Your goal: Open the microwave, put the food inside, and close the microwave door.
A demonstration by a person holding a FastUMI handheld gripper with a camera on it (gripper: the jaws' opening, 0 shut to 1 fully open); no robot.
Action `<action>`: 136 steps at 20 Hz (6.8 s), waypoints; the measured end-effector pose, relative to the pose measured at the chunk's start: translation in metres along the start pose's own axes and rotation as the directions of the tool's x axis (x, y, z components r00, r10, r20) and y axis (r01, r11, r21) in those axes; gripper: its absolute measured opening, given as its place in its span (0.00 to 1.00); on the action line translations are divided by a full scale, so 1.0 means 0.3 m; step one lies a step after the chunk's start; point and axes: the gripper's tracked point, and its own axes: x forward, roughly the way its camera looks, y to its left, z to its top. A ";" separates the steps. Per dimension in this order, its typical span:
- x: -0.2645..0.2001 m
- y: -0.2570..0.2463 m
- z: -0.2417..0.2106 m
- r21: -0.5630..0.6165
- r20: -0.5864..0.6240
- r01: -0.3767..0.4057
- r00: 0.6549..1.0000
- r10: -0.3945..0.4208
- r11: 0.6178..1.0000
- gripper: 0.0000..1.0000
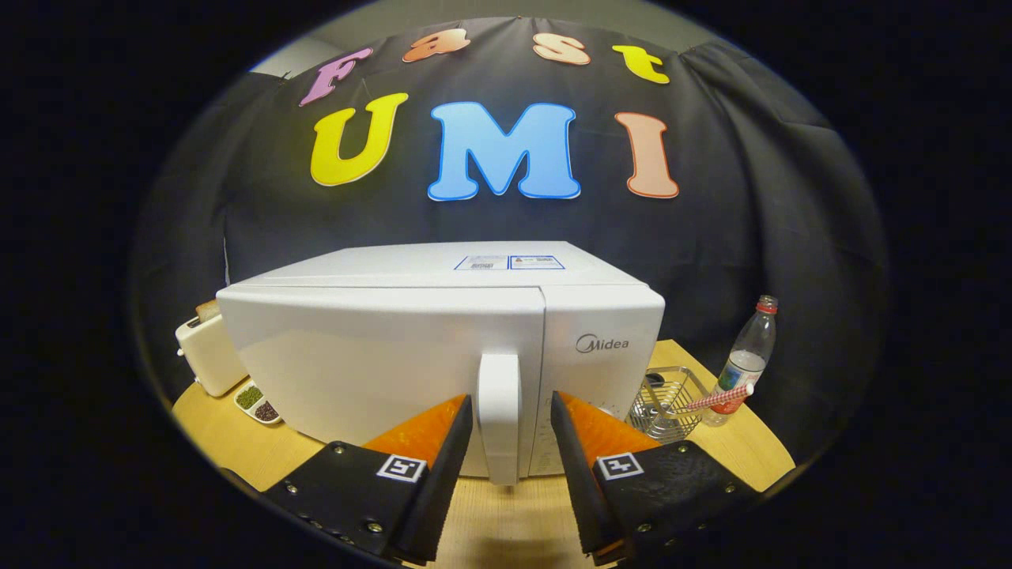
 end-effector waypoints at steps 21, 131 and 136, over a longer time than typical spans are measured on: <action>-0.188 0.072 -0.095 0.014 -0.080 0.026 0.996 -0.025 1.000 0.16; -0.943 0.127 -0.656 0.649 -0.322 -0.003 0.905 0.279 0.760 0.19; -0.943 0.126 -0.612 0.644 -0.311 -0.012 0.910 0.275 0.765 0.08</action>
